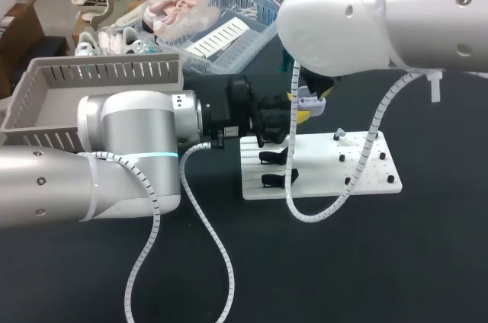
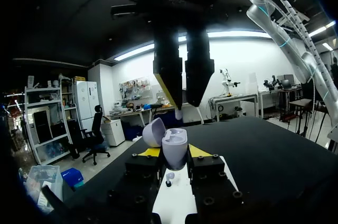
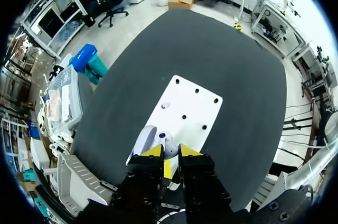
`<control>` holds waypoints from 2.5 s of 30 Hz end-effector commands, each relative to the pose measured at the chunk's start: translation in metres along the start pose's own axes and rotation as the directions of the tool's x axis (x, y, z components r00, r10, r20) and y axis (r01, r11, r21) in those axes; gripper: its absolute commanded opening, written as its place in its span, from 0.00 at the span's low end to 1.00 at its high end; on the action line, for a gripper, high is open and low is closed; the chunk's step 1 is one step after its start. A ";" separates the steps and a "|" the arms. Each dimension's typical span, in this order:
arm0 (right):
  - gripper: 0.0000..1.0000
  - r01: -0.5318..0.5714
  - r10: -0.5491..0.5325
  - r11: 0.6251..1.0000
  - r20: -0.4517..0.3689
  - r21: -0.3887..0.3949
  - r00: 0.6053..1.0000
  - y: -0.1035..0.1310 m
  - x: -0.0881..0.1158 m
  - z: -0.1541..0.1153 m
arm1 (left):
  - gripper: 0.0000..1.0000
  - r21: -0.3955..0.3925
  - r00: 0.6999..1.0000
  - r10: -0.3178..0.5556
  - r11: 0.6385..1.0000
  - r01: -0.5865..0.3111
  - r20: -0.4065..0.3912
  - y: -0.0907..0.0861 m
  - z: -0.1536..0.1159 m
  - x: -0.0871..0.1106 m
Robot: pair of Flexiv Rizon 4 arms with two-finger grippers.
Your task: Pick up each earbud case from the left stands, insert the matching earbuds, close the lid, and place the case in the box.
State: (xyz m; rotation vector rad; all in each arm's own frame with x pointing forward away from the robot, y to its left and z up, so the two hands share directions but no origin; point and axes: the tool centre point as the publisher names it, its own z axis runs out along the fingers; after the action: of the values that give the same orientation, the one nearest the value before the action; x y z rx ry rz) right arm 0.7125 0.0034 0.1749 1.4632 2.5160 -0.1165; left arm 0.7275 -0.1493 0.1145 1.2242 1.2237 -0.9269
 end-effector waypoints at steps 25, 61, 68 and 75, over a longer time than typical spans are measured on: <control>0.00 -0.009 0.010 1.000 -0.019 0.025 1.000 0.003 0.001 0.005 | 0.00 -0.006 1.000 0.002 1.000 -0.002 0.001 -0.001 0.001 0.000; 0.00 -0.003 0.005 0.999 -0.041 0.044 0.999 0.009 0.000 0.018 | 0.00 -0.006 1.000 0.002 1.000 -0.002 0.001 -0.001 0.001 0.000; 0.00 -0.002 0.005 0.999 -0.055 0.053 0.998 0.006 0.003 0.023 | 0.00 -0.006 1.000 0.002 1.000 -0.002 0.001 -0.001 0.001 0.000; 0.45 -0.010 0.013 0.998 -0.054 0.056 0.998 0.001 0.002 0.020 | 0.00 -0.006 1.000 0.002 1.000 -0.002 0.001 -0.001 0.001 0.000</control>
State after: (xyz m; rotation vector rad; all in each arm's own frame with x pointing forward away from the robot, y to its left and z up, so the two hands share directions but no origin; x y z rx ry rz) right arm 0.7181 0.0028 0.1521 1.5206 2.5709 -0.1507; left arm 0.7277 -0.1492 0.1145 1.2239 1.2236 -0.9266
